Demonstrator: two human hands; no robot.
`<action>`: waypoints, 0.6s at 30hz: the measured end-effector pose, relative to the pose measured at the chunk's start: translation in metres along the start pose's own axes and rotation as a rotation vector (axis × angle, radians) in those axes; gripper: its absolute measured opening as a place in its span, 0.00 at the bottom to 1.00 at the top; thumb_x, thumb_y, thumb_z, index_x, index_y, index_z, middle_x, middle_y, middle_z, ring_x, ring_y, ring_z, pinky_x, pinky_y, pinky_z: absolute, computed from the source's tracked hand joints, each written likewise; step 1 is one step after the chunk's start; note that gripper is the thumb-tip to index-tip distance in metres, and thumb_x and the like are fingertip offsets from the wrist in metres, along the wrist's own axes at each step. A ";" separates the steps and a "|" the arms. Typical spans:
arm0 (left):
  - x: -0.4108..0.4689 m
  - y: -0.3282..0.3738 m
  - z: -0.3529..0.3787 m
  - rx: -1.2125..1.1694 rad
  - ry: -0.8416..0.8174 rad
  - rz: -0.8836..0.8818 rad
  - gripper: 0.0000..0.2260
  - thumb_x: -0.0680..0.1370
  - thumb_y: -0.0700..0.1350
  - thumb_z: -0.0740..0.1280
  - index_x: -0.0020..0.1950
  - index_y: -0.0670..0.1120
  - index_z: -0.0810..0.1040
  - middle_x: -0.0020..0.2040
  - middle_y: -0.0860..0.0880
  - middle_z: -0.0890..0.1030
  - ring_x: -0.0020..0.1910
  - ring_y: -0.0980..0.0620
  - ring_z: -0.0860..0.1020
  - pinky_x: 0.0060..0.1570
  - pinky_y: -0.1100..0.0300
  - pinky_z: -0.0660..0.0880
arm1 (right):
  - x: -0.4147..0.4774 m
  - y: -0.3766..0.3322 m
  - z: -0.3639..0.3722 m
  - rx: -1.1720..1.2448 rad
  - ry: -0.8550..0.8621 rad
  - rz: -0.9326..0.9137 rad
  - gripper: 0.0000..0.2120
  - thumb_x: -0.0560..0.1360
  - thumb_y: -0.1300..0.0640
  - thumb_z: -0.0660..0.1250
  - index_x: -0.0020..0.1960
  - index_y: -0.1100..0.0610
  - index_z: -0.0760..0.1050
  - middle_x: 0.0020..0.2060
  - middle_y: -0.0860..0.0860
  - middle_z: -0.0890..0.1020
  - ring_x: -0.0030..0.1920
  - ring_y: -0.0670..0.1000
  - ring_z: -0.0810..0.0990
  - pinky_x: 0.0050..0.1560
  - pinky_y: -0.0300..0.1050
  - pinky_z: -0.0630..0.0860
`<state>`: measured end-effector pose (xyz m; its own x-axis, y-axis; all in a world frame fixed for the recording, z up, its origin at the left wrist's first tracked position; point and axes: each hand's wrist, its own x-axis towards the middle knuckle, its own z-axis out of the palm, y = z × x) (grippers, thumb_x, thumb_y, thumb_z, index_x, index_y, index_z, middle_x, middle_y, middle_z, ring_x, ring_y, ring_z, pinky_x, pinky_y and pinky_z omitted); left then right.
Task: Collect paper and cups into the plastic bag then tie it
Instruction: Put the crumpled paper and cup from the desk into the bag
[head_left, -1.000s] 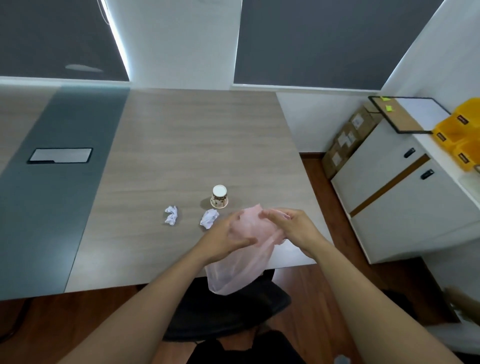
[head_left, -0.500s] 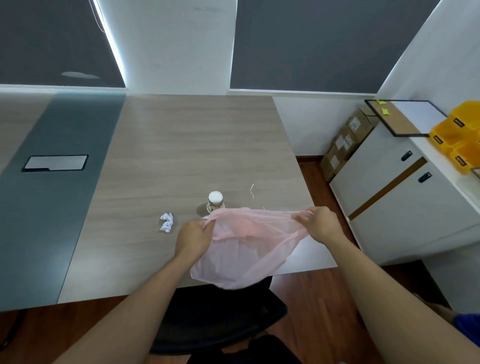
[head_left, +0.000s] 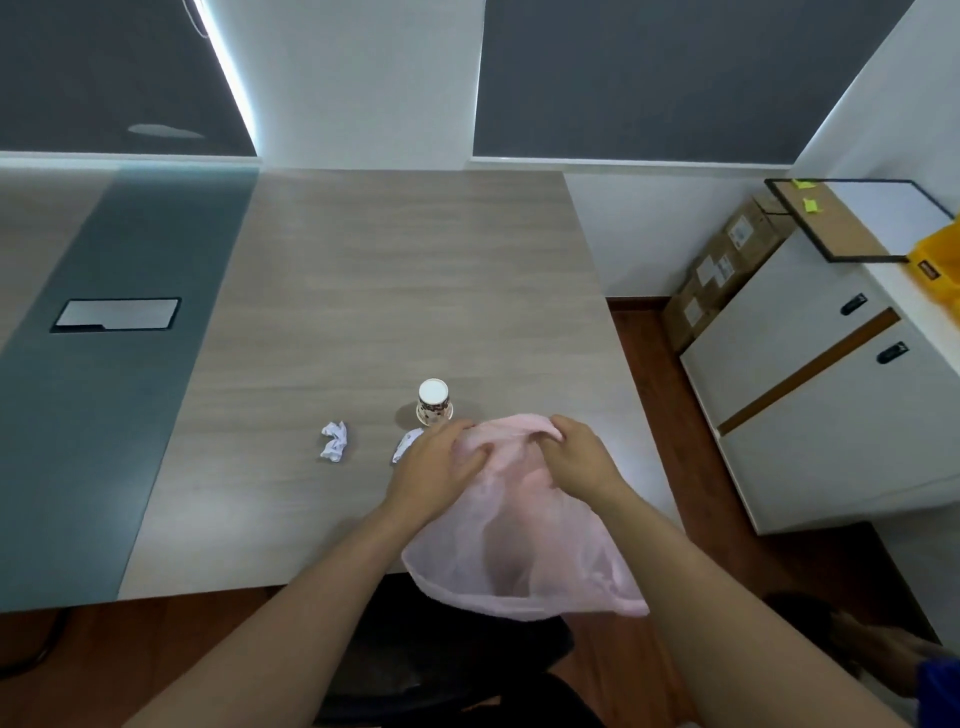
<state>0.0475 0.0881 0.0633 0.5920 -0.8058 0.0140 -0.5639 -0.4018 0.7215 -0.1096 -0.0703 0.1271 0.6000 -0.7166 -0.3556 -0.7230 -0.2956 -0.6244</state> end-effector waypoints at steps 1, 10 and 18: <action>0.001 -0.005 0.004 -0.013 0.006 -0.089 0.14 0.80 0.64 0.68 0.55 0.54 0.82 0.49 0.57 0.81 0.47 0.57 0.78 0.47 0.59 0.74 | 0.004 0.002 -0.001 -0.004 0.022 0.017 0.12 0.86 0.55 0.60 0.52 0.56 0.82 0.45 0.50 0.84 0.48 0.56 0.82 0.44 0.47 0.79; 0.026 -0.027 0.024 -0.071 0.148 -0.439 0.23 0.87 0.58 0.62 0.35 0.51 0.66 0.34 0.51 0.75 0.40 0.42 0.76 0.40 0.51 0.67 | 0.045 0.025 -0.015 -0.001 -0.117 0.094 0.20 0.77 0.36 0.75 0.42 0.52 0.86 0.39 0.53 0.86 0.37 0.52 0.81 0.37 0.46 0.74; 0.050 -0.073 0.031 -0.005 0.159 -0.529 0.06 0.82 0.54 0.63 0.52 0.53 0.76 0.54 0.52 0.79 0.53 0.44 0.81 0.53 0.48 0.77 | 0.073 0.033 -0.034 0.097 -0.046 0.121 0.24 0.80 0.33 0.69 0.43 0.52 0.87 0.41 0.55 0.86 0.39 0.55 0.82 0.38 0.49 0.76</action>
<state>0.1004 0.0637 -0.0107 0.8736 -0.4192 -0.2473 -0.1636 -0.7314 0.6620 -0.1014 -0.1537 0.1040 0.5270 -0.7130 -0.4625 -0.7559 -0.1444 -0.6386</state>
